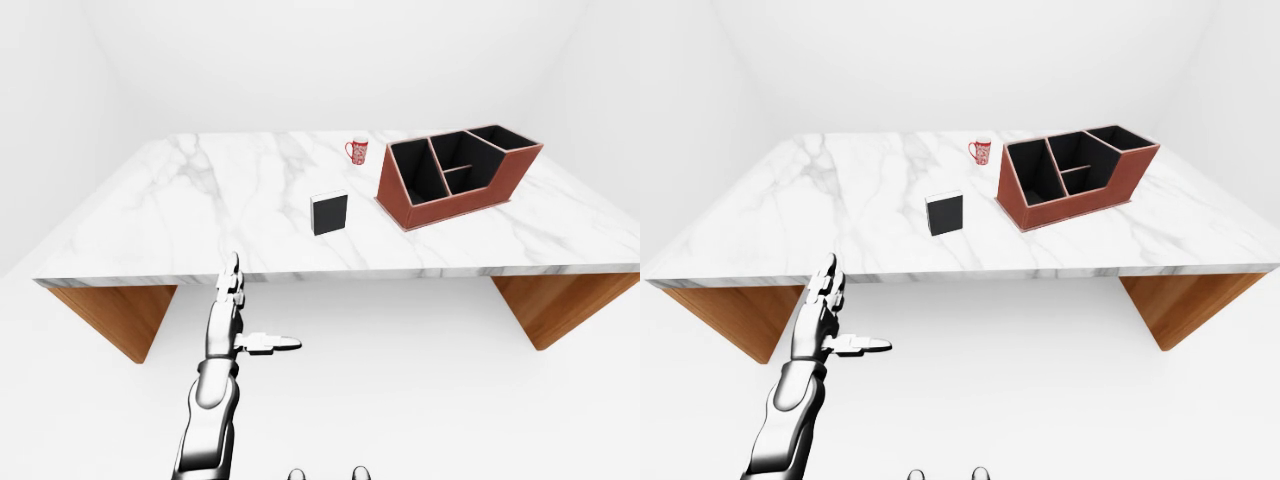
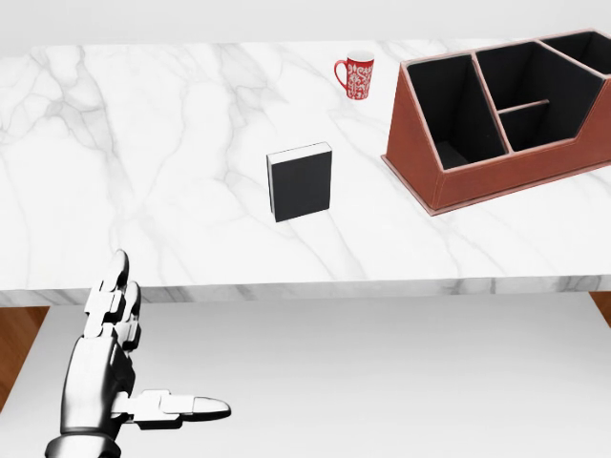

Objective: Pick up the book and place it in the left compartment of the caddy.

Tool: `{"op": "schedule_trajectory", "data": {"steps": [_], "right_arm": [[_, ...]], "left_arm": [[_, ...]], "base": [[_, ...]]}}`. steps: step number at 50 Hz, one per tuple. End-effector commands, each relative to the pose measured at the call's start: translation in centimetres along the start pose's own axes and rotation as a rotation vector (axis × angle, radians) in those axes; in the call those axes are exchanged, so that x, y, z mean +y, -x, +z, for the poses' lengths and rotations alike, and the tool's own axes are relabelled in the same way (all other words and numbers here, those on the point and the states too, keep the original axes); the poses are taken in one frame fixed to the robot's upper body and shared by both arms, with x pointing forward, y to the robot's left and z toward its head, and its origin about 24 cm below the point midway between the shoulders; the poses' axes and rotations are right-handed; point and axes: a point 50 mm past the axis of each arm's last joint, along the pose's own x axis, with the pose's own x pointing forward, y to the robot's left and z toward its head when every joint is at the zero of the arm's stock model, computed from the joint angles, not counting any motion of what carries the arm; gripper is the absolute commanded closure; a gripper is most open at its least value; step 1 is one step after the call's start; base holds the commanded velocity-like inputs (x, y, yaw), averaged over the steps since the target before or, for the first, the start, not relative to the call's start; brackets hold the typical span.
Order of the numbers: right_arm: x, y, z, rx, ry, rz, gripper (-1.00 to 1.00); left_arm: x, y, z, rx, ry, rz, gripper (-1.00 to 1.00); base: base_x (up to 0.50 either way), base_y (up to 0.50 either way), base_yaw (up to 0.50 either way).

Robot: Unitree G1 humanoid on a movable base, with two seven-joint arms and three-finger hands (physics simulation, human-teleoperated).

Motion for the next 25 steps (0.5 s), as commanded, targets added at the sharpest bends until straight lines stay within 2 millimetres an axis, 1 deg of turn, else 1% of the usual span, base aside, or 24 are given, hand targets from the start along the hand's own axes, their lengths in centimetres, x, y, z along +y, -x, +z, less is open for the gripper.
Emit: {"op": "schedule_trajectory", "data": {"steps": [1,21,23,25], "right_arm": [[0.22,0.16,-0.53,0.018,0.004,0.013,-1.00],[0.22,0.16,-0.52,0.017,0.004,0.013,-1.00],[0.28,0.07,-0.15,-0.001,-0.012,0.007,-1.00],[0.23,0.18,-0.47,0.007,-0.011,0.005,-1.00]], "left_arm": [[-0.05,0.07,0.15,-0.006,-0.003,-0.001,-1.00],[-0.05,0.07,0.15,-0.006,-0.003,-0.001,-1.00],[-0.10,0.08,0.13,-0.005,-0.012,-0.003,-1.00],[-0.12,0.10,0.18,-0.007,-0.012,-0.005,-1.00]], "base": [[0.00,0.00,0.00],[0.00,0.00,0.00],[0.00,0.00,0.00],[0.00,0.00,0.00]]}}
